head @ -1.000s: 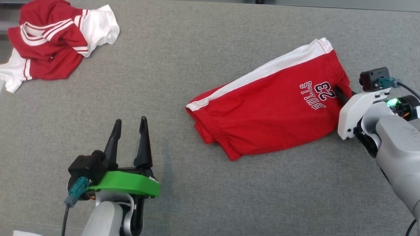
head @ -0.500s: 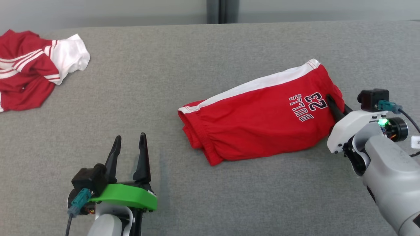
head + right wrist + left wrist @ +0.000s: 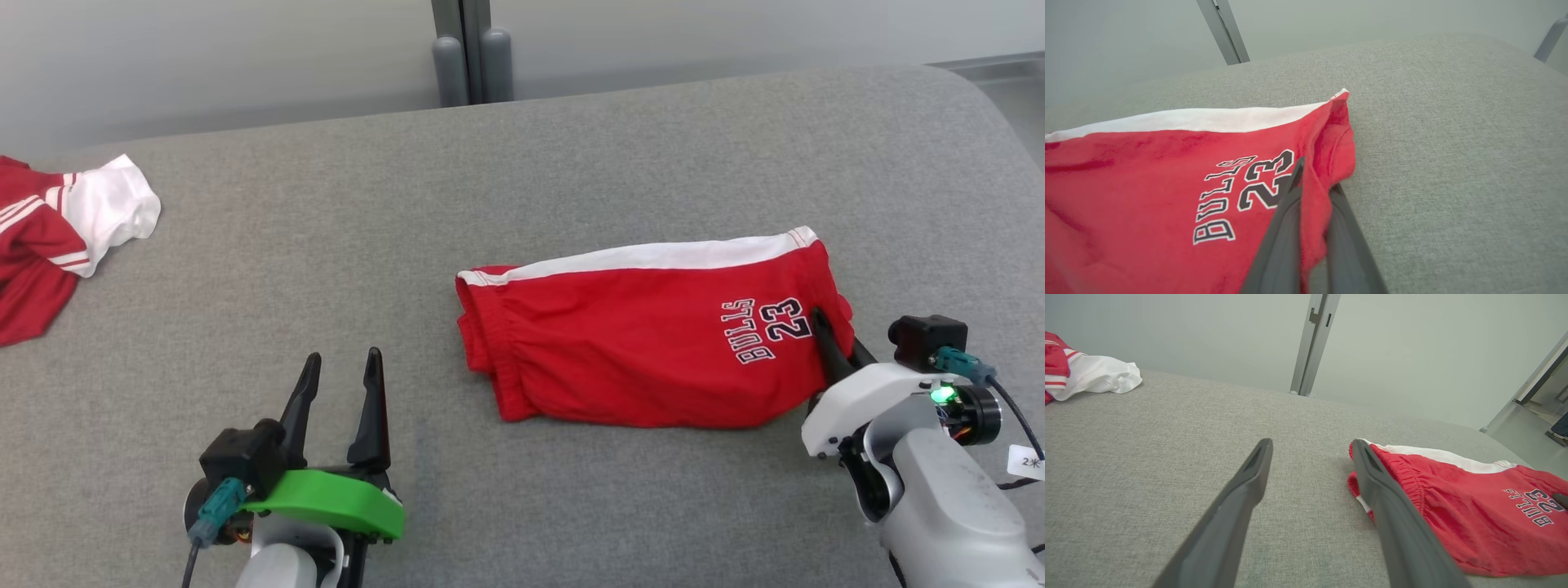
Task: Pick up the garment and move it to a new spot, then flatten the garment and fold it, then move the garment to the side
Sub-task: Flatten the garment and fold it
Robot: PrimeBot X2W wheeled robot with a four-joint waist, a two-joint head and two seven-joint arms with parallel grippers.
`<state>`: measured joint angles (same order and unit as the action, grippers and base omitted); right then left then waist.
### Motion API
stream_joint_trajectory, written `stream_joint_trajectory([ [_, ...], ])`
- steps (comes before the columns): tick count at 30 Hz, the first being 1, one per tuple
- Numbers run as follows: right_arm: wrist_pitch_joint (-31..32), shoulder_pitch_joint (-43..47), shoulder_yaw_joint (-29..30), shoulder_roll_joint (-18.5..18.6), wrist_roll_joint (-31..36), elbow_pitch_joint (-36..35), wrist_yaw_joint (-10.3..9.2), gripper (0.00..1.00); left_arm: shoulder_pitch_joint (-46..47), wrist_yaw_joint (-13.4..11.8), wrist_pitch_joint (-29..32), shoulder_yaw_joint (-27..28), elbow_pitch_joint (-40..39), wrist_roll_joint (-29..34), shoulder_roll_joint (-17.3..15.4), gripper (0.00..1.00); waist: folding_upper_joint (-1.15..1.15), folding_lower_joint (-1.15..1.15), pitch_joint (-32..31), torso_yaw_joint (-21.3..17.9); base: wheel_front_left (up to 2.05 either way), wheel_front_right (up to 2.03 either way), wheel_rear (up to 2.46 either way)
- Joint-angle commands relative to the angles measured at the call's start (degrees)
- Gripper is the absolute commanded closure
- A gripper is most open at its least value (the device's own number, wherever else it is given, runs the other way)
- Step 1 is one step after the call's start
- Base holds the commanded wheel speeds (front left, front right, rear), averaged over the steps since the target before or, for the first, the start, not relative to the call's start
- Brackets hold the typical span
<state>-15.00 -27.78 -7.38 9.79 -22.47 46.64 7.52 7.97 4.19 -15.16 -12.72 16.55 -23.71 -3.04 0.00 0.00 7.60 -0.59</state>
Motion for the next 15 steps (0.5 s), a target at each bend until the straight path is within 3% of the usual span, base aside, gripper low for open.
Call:
stream_joint_trajectory([
  [1, -0.27, -0.24, 0.59, -0.76, 0.92, -0.43, -0.06, 1.00, -0.11, 0.20, 0.03, 0.06, 0.02, 0.42, -0.11, 0.00, 0.00, 0.00, 0.06, 0.90, 0.00, 0.00, 0.00],
  [8, 0.29, -5.59, -0.35, -5.17, 5.45, -2.35, -0.06, 1.00, -0.04, -0.14, 0.03, -0.18, -0.06, -0.20, 0.03, 0.00, 0.00, 0.00, 0.12, 3.58, 0.00, 0.00, 0.00],
  [15, 2.93, -9.83, -12.94, -6.81, 6.31, -4.71, -0.06, 1.00, 0.80, -0.10, 0.03, -0.46, -0.37, -0.33, 0.09, 0.00, 0.00, 0.00, 0.45, 6.12, 0.00, 0.00, 0.00],
])
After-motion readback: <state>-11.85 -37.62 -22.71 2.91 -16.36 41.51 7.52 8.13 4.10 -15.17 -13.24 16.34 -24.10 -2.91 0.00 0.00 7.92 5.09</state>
